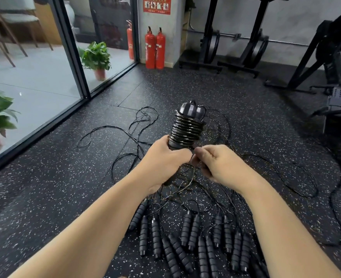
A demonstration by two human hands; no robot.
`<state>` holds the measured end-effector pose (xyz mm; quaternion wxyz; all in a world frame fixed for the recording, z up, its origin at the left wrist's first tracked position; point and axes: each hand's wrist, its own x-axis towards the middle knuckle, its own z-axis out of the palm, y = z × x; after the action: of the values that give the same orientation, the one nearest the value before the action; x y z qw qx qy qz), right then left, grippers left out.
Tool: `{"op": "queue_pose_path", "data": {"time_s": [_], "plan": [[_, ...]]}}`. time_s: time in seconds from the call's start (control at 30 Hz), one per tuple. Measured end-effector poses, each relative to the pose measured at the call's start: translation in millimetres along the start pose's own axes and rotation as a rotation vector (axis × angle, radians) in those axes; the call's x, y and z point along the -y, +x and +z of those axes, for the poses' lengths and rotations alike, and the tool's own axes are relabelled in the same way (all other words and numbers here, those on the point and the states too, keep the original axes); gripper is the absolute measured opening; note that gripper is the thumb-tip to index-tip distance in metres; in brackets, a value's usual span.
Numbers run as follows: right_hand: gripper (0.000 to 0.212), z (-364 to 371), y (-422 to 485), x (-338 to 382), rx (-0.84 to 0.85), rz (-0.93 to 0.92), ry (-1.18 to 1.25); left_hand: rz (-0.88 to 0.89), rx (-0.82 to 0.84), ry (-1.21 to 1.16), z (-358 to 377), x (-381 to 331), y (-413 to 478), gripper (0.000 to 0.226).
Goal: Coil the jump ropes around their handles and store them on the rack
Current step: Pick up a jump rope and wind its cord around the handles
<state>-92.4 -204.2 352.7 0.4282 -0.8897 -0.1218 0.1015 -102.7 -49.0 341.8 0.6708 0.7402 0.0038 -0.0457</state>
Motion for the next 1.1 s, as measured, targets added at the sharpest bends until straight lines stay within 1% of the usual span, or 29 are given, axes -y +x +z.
{"op": "queue_pose_path", "data": {"time_s": [0.1,0.17,0.23,0.3,0.37,0.43,0.47,0.53,0.6,0.7,0.77,0.83,0.87,0.93,0.97,1.03,1.07,1.1], "plan": [[0.031,4.4,-0.8,5.9,-0.068,-0.021,-0.028,-0.068,-0.023,-0.024,-0.7,0.2,3.8,0.018],[0.026,7.0,-2.8,10.5,-0.096,-0.033,-0.049,-0.108,-0.027,-0.049,-1.3,0.5,6.1,0.025],[0.020,9.9,-5.9,14.8,-0.128,-0.081,-0.090,-0.178,-0.030,-0.088,-1.7,0.1,7.8,0.028],[0.017,12.5,-10.7,20.1,-0.145,-0.131,-0.028,-0.254,-0.032,-0.175,-3.4,-0.8,8.8,0.028],[0.033,15.0,-15.7,23.1,-0.152,-0.162,0.061,-0.299,-0.030,-0.263,-5.4,-2.1,10.0,0.021],[0.048,17.2,-18.8,23.9,-0.201,-0.205,0.100,-0.330,-0.028,-0.321,-8.1,-3.2,11.2,0.017],[0.052,17.5,-19.1,23.4,-0.247,-0.231,0.113,-0.344,-0.025,-0.342,-9.3,-3.2,12.1,0.016],[0.051,17.7,-17.4,22.9,-0.359,-0.282,0.109,-0.373,-0.003,-0.397,-10.9,-2.7,13.5,0.011],[0.053,19.3,-14.0,22.5,-0.465,-0.276,0.096,-0.401,0.029,-0.478,-12.3,-1.2,14.6,0.008],[0.063,20.0,-10.0,22.4,-0.547,-0.209,0.184,-0.436,0.068,-0.629,-15.4,-0.4,15.2,0.024],[0.064,18.8,-7.6,21.2,-0.541,-0.162,0.313,-0.457,0.108,-0.696,-18.1,-1.4,13.9,0.034],[0.058,17.9,-5.7,21.3,-0.503,-0.128,0.488,-0.477,0.141,-0.748,-20.9,-2.2,13.0,0.035],[0.048,18.4,-4.6,21.7,-0.483,-0.120,0.577,-0.486,0.152,-0.773,-22.0,-2.3,13.1,0.032],[0.020,20.3,-3.1,22.1,-0.447,-0.120,0.719,-0.502,0.169,-0.808,-22.6,-3.5,12.1,0.031],[0.014,21.5,-3.0,21.8,-0.438,-0.113,0.772,-0.506,0.175,-0.812,-22.6,-3.7,11.7,0.033],[0.014,22.7,-3.8,22.3,-0.436,-0.102,0.813,-0.504,0.182,-0.794,-22.2,-3.0,11.9,0.039],[0.017,22.9,-4.2,21.9,-0.457,-0.111,0.758,-0.504,0.188,-0.780,-22.1,-2.8,12.0,0.041],[0.020,23.0,-4.8,21.2,-0.487,-0.133,0.651,-0.506,0.193,-0.764,-21.4,-2.8,11.9,0.042]]}}
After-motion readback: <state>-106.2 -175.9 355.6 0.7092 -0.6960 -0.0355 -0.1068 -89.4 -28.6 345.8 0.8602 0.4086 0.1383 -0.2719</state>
